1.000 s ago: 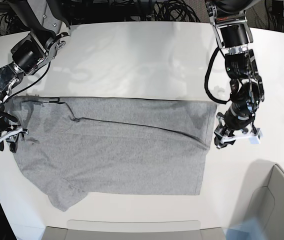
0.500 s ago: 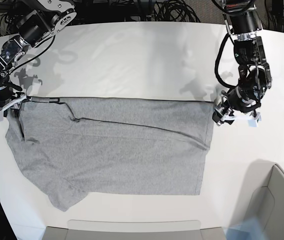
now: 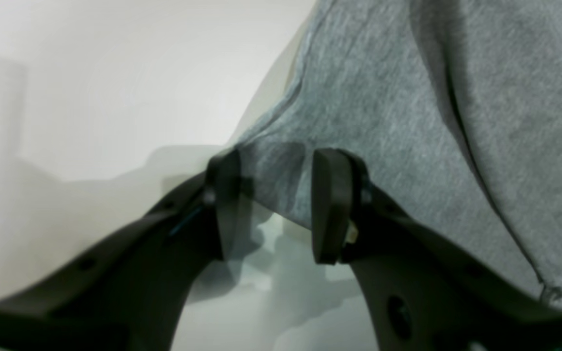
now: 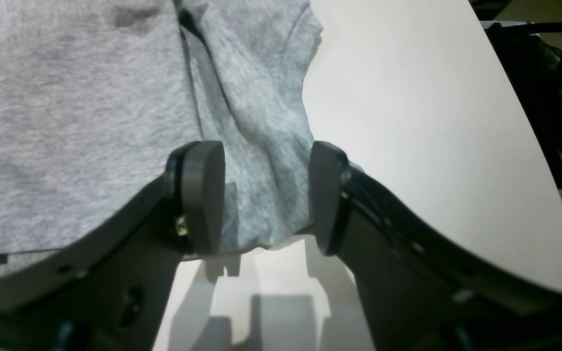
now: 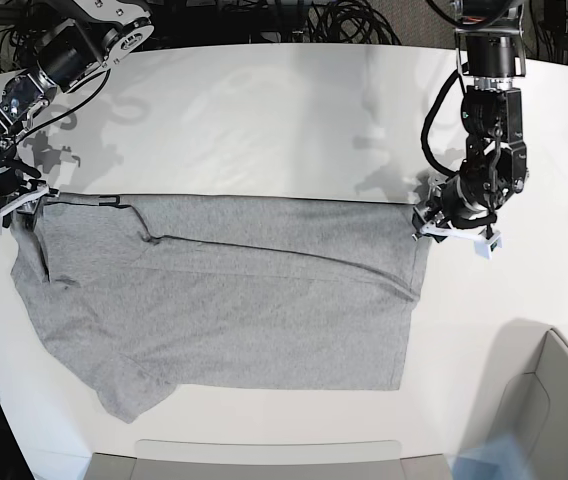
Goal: Fold the T-shirt properly
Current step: 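Lower the folded edge onto the shirt and release both grippers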
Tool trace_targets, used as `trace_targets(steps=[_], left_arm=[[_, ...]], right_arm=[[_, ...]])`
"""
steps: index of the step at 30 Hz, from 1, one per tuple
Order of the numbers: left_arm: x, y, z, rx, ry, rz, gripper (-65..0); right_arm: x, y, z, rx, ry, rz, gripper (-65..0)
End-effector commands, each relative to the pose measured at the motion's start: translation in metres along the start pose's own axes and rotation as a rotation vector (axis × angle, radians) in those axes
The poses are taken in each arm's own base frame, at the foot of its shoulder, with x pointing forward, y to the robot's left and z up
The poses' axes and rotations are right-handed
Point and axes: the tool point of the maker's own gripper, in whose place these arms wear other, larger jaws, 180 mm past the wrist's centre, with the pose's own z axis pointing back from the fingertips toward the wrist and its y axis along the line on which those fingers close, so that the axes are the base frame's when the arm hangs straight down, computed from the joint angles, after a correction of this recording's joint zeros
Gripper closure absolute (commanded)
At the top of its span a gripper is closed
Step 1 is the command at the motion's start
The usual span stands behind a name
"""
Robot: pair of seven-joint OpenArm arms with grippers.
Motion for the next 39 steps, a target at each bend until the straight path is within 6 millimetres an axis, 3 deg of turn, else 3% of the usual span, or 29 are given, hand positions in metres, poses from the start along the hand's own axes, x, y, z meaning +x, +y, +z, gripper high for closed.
trace_targets(steps=[1, 7, 12, 23, 27, 30, 34, 37, 39], left_arm=[[0.006, 0.007, 0.003, 0.036, -0.013, -0.009, -25.6], [0.007, 0.008, 0.003, 0.041, -0.017, -0.006, -25.4], [0.02, 0.022, 0.008, 0.092, -0.046, -0.042, -25.4], [0.022, 0.012, 0.006, 0.065, -0.046, -0.045, -25.4], [0.008, -0.002, 0.0, 0.029, -0.021, -0.028, -25.4], [-0.013, -0.023, -0.008, -0.019, 0.023, -0.122, -25.4], [-0.035, -0.019, -0.024, 0.012, 0.088, -0.129, -25.4], [-0.033, -0.014, -0.028, 0.027, 0.073, -0.118, -22.9], [-0.039, -0.007, -0.028, 0.038, 0.084, -0.115, -16.9]], right_arm=[[0.023, -0.006, 0.002, -0.002, -0.069, 0.012, -28.5], [0.024, -0.006, 0.002, -0.002, -0.07, 0.013, -28.5], [0.025, -0.007, 0.003, -0.004, -0.072, 0.015, -28.5], [0.026, -0.004, 0.001, 0.004, -0.074, 0.017, -28.5], [0.026, -0.004, 0.0, 0.005, -0.073, 0.016, -28.5], [0.024, 0.002, -0.001, 0.013, -0.073, 0.007, -28.5], [0.023, 0.003, -0.001, 0.015, -0.067, 0.009, -28.4], [0.022, 0.008, -0.003, 0.027, -0.059, 0.022, -21.4], [0.022, 0.01, -0.003, 0.034, -0.057, 0.031, -10.1]])
